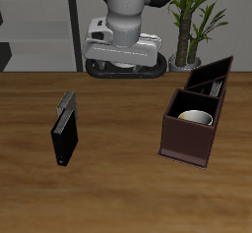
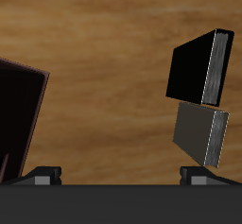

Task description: Place the white-yellow mug into the left desk caddy's right compartment and place the left black book into the left desk caddy's back compartment and place the right black book into the left desk caddy's front compartment

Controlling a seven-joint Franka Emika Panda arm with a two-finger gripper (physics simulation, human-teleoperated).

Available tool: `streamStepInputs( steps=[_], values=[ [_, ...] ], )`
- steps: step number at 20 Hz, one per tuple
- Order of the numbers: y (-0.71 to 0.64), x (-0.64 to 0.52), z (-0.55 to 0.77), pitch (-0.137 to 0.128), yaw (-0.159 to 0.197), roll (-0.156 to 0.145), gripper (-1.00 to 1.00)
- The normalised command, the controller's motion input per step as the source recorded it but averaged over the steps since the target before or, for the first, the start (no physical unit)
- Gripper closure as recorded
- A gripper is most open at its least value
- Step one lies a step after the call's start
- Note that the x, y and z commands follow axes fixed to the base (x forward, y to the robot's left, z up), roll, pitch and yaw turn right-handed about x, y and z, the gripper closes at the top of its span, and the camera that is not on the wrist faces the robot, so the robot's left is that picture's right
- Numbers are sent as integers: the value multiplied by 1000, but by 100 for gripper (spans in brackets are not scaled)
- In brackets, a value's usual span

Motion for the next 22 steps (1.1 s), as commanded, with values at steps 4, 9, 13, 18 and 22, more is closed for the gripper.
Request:
streamStepInputs(
  steps=[4, 9, 13, 18, 22],
  values=[
    [-538, 96, 152, -47, -27, -70, -100],
    [-508, 223, 116, -21, 58, -32, -100],
    [-490, 248, 6, -6, 51, -45, -100],
    [-438, 186, -7, -11, -17, -43, -100],
    [-288, 226, -50, -30, -20, -28, -100]
  ],
)
